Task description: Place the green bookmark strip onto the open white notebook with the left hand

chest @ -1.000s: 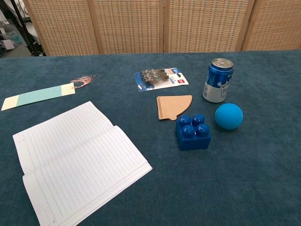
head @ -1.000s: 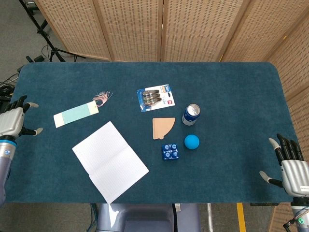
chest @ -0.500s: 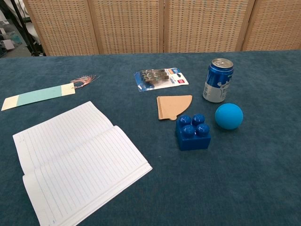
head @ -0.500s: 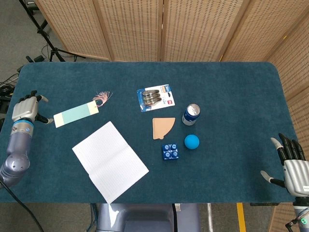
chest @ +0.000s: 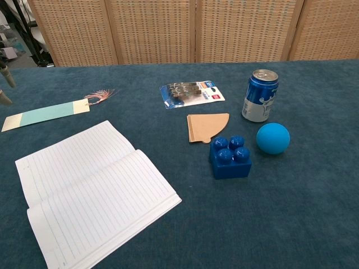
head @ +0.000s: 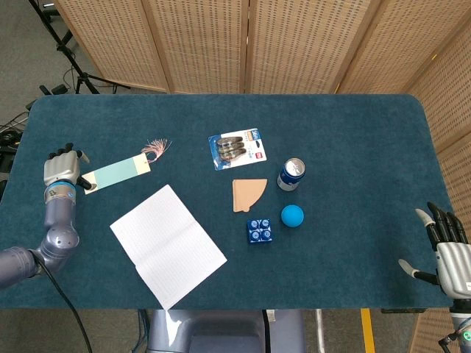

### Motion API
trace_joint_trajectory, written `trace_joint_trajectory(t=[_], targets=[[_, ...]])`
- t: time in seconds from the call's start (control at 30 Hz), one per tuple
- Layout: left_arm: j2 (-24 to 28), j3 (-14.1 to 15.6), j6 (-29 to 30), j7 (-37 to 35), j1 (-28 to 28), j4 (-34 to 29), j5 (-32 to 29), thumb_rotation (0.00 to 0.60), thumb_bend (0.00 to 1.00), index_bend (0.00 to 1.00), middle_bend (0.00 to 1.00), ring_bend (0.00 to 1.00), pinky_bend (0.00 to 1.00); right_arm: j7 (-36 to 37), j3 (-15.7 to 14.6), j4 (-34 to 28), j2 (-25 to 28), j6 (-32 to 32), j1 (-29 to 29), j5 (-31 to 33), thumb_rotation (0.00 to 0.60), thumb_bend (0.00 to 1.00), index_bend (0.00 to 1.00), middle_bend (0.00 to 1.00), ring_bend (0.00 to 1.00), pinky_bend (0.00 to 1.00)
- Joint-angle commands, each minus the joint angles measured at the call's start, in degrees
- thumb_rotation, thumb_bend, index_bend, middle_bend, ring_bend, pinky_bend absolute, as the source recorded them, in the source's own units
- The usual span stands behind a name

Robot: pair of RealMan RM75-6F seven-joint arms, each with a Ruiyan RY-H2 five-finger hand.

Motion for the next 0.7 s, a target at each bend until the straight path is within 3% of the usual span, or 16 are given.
trace_joint_trajectory(t=[0.03, 0.7], targets=[[-2.8, -0.1, 1.9, 2.8, -1.4, 2.7, -1.7, 0.600, 0.17, 0.35, 0.00, 0.00, 0.00, 1.0, -0.1, 0.4, 0.2, -0.2, 0.0, -0.1, 0.600, 0.19, 0.07, 0.00, 0.00, 0.00], [-11.5, -3.9, 1.4, 10.5, -2.4, 14.0, -2.8, 0.600, 0.17, 0.35, 0.00, 0.00, 0.00, 2.8, -0.9, 0.8, 0.3, -1.6, 0.9, -1.2, 0.600, 0.19, 0.07, 0.00, 0.00, 0.00]])
